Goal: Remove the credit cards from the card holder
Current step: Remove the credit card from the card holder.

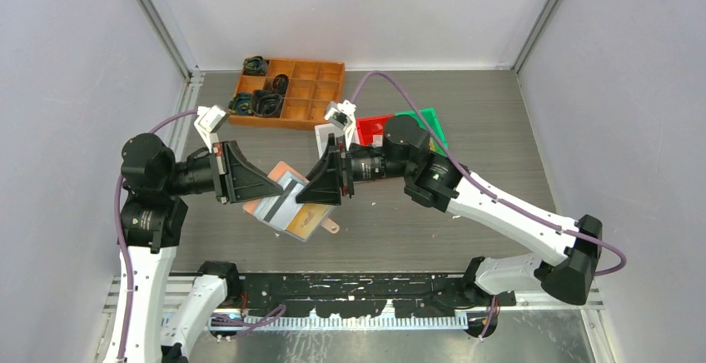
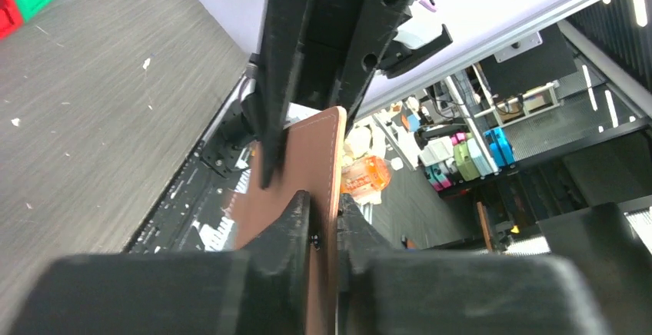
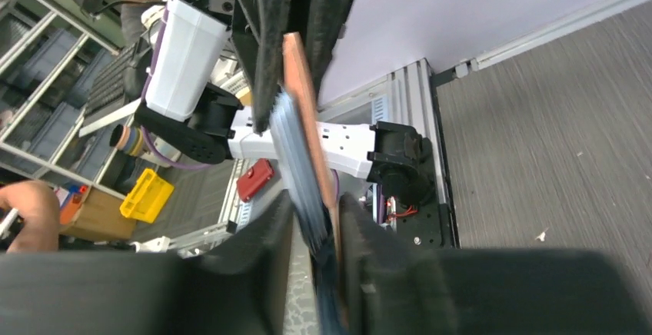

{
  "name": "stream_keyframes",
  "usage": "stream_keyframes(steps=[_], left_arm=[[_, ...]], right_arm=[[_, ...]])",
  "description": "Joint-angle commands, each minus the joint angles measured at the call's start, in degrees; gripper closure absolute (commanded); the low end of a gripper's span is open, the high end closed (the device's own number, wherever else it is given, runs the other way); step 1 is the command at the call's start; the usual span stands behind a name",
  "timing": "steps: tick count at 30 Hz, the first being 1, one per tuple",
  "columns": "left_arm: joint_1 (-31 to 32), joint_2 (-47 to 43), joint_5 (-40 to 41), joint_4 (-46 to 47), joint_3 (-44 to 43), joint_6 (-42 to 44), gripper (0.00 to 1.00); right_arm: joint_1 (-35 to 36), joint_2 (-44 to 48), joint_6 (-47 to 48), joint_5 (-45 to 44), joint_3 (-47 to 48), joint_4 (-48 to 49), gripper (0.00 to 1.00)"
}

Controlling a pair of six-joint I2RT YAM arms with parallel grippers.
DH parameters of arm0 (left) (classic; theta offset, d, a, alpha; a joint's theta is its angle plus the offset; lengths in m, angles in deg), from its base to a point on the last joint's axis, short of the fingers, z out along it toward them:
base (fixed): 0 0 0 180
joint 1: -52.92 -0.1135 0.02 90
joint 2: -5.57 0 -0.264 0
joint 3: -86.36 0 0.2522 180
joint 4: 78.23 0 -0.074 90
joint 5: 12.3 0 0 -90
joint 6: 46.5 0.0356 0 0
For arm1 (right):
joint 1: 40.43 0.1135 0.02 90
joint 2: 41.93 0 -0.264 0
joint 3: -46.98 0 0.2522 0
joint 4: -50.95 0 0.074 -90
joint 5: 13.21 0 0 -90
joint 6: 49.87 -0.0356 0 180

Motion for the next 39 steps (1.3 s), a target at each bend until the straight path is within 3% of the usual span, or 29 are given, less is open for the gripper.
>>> stream_keyframes(steps=[1,2,3,4,6,8,11,20,25,30,39], left_arm=[[0.2,-0.1,-1.8,1.2,-1.9,3.8,0.80],[0.2,0.1,-1.7,-1.1,-2.6,7.3,0.67],[0.2,0.2,-1.2,-6.8,-3.6,12.2,0.44],[0.2,0.5,0.2,-12.7,-5.2,18.3,0.32],[0.2,0.9,2.9,-22.9,-8.2,33.6,0.23],[0.2,0.9,3.9,-27.3,-9.5,41.7,0.20],[0.2,0.6,3.4,-31.0,-10.2,48.9,0.22],[0.2,0.4,3.8,-42.5,-8.1,63.5,0.47],[0.2,0.3,4.0,-42.7,-6.2,64.0,0.53],[0.2,0.5,3.2,-42.3,-4.3,63.6,0.66],[0.2,1.2,-0.6,-41.3,-2.5,60.1,0.65]], right_arm=[[0.2,-0.2,-6.3,2.0,0.6,9.0,0.82],[0.2,0.0,-6.5,1.5,0.4,8.7,0.93],[0.2,0.4,-6.4,1.2,0.1,7.9,0.99],[0.2,0.7,-6.2,0.9,0.0,6.9,0.99],[0.2,1.5,-5.1,-0.1,-0.2,4.0,0.99],[0.2,1.8,-3.9,-0.4,0.2,0.8,0.99],[0.2,1.7,-2.0,-0.4,1.7,-5.1,0.99],[0.2,-2.4,1.7,1.0,9.0,-15.4,0.99],[0.3,-4.6,3.2,1.1,11.7,-18.0,0.99],[0.4,-7.3,3.9,2.0,14.8,-19.4,0.99],[0.8,-10.5,4.6,3.2,17.5,-19.9,0.99]])
